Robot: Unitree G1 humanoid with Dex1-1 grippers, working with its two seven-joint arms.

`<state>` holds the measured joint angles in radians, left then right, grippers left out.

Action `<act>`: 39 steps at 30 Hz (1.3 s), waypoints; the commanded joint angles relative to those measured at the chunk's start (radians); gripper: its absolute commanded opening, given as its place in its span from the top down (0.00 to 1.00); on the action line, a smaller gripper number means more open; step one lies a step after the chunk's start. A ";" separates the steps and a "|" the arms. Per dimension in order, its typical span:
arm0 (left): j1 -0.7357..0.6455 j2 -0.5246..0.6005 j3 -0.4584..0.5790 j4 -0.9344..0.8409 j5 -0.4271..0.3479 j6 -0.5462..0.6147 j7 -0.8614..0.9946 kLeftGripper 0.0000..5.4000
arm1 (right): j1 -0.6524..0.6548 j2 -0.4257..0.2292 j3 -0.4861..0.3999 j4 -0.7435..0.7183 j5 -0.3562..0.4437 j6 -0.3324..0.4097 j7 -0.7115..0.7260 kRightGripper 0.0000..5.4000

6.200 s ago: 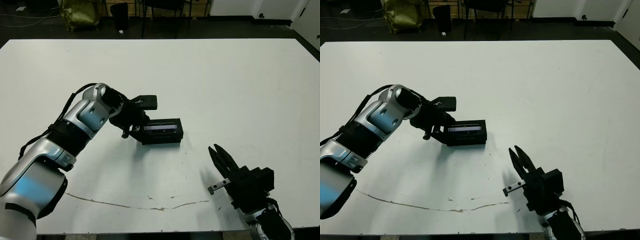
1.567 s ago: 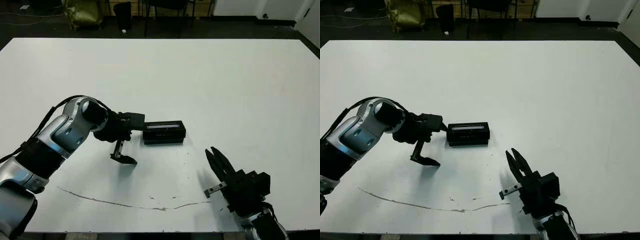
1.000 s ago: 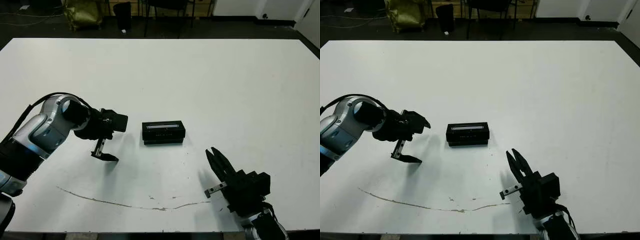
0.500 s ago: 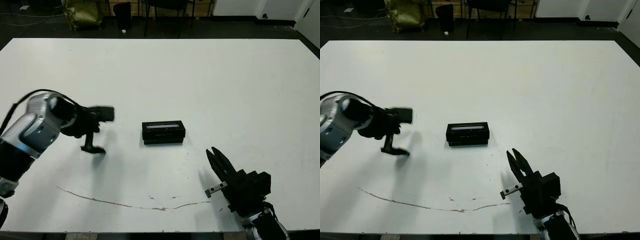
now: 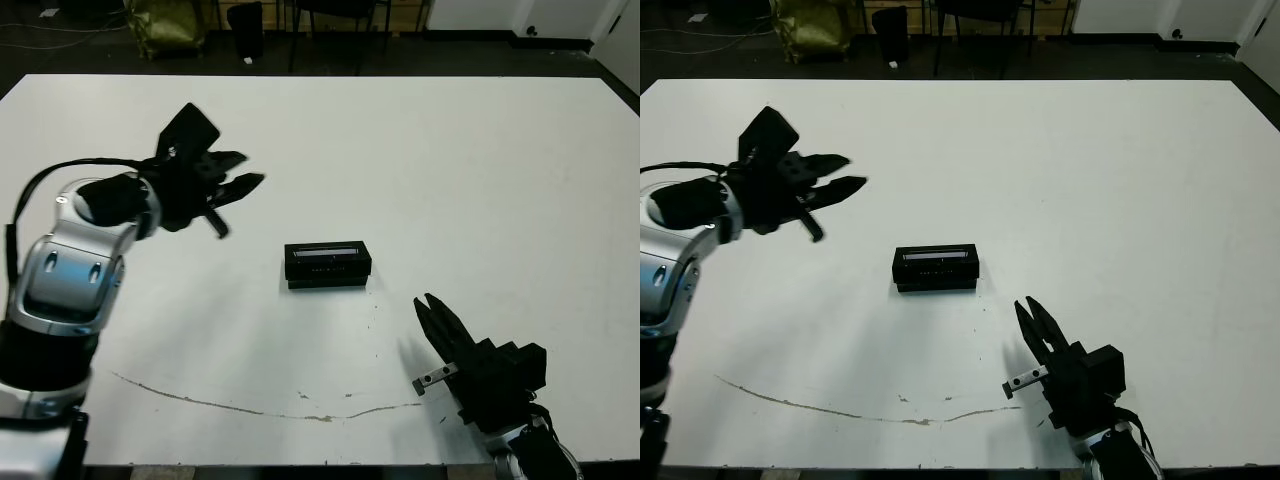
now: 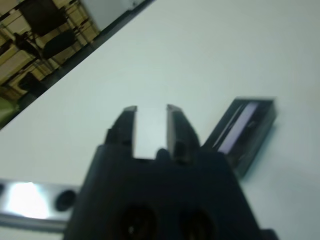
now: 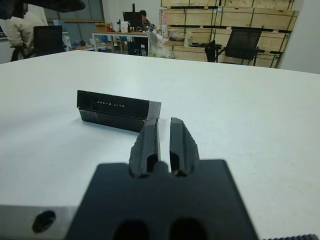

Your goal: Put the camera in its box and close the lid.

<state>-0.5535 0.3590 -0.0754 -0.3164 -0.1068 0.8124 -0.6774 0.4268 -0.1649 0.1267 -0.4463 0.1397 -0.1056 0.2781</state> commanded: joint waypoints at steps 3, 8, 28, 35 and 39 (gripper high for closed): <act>0.027 -0.140 -0.047 -0.041 -0.026 0.115 0.164 1.00 | 0.010 -0.015 -0.019 -0.004 -0.002 0.028 -0.002 1.00; 0.074 -0.297 -0.092 -0.050 -0.024 0.195 0.342 1.00 | 0.009 -0.015 -0.024 -0.033 -0.020 0.064 -0.015 1.00; 0.305 -0.508 -0.243 0.194 0.047 -0.107 0.611 1.00 | 0.027 -0.012 -0.029 -0.041 -0.003 0.083 -0.011 1.00; 0.393 -0.512 -0.279 0.205 0.068 -0.171 0.638 1.00 | 0.035 -0.014 -0.028 -0.057 -0.008 0.102 -0.016 1.00; 0.449 -0.483 -0.315 0.159 0.073 -0.142 0.634 1.00 | 0.030 -0.014 -0.028 -0.052 0.009 0.098 -0.004 1.00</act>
<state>-0.1843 -0.1363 -0.3682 -0.1904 -0.0374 0.5968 -0.0433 0.4243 -0.1676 0.1017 -0.5036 0.1411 -0.0269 0.2666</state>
